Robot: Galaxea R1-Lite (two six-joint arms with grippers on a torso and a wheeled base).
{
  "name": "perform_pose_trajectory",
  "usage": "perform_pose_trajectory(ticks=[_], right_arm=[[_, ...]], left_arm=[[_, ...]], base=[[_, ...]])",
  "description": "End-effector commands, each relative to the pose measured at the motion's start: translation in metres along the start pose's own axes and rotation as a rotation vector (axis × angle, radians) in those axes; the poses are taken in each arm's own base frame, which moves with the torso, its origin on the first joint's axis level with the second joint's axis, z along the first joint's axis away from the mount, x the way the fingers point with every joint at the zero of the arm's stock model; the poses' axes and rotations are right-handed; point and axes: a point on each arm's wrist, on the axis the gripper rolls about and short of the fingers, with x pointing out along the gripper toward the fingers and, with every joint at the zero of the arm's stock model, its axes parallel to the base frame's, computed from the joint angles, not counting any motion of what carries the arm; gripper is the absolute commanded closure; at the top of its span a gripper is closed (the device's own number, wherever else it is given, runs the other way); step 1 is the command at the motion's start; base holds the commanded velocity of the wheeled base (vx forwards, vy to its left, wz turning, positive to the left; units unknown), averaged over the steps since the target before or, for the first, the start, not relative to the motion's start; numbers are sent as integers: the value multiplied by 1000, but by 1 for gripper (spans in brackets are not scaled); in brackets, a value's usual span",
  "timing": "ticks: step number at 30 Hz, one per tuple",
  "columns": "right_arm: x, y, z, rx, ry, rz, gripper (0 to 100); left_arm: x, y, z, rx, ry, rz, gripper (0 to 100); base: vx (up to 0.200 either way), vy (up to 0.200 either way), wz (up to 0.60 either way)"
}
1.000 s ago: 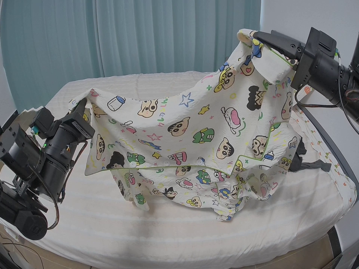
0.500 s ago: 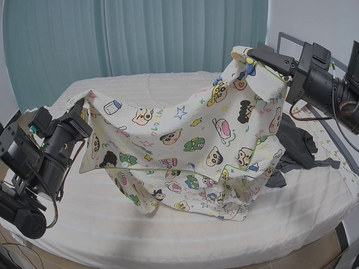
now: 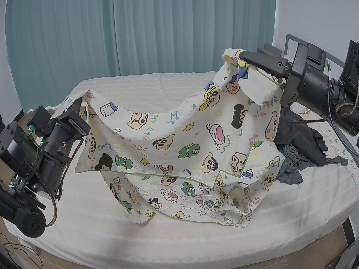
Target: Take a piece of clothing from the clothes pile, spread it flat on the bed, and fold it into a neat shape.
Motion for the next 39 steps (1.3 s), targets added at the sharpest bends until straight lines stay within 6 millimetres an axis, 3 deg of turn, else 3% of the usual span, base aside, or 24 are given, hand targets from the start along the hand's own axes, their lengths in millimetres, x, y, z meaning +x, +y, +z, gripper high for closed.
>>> perform_pose_trajectory(ticks=[1,8,20,39], right_arm=[[2,0,0,0,2,3,100],[-3,5,1,-7,-7,13,100],[-17,3,-6,-9,10,-7,100],[-57,33,1,-49,-39,65,100]], left_arm=[[0,0,1,-1,-9,7,100],[-1,1,2,0,-13,22,100],[-3,1,0,2,-2,20,100],[-17,1,11,-11,-23,29,100]], base=[[0,200,0],[0,200,0],[0,0,0],[-200,0,0]])
